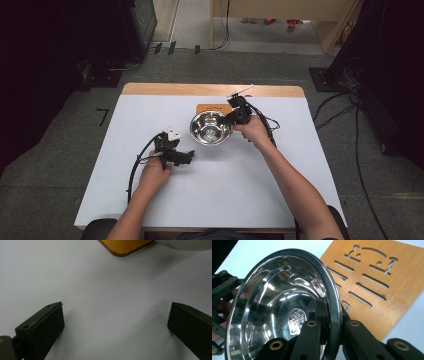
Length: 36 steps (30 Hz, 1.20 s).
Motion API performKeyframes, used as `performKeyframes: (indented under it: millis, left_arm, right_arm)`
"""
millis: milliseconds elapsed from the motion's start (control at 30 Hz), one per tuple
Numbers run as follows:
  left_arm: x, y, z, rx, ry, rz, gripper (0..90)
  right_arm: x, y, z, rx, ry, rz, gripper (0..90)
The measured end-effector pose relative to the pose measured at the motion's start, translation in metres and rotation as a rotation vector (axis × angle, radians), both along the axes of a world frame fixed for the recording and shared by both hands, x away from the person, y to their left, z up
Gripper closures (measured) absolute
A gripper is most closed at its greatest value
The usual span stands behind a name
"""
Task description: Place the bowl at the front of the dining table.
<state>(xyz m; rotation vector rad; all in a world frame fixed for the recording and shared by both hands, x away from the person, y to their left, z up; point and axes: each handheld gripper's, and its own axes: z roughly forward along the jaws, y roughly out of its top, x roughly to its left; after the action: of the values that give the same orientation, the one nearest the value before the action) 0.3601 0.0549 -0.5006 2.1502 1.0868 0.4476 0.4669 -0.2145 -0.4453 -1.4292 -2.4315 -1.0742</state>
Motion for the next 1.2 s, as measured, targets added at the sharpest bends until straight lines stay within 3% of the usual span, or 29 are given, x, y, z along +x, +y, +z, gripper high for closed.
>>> performKeyframes:
  millis: [233,567,900,1200]
  left_arm:
    - [0.0,0.0,0.0,-0.003,-0.001,0.002,0.5]
    - [0.0,0.0,0.0,-0.004,-0.002,0.002,0.5]
    - [0.0,0.0,0.0,-0.004,-0.002,0.002,0.5]
    - [0.0,0.0,0.0,-0.003,-0.001,0.002,0.5]
  right_arm:
    - [0.003,-0.004,0.0,0.01,-0.019,-0.042,87.3]
    - [0.013,-0.014,-0.001,0.025,-0.003,-0.08,87.4]
    - [0.023,-0.014,0.003,0.027,-0.018,-0.091,87.3]
    - [0.031,-0.019,-0.003,0.032,-0.022,-0.116,87.2]
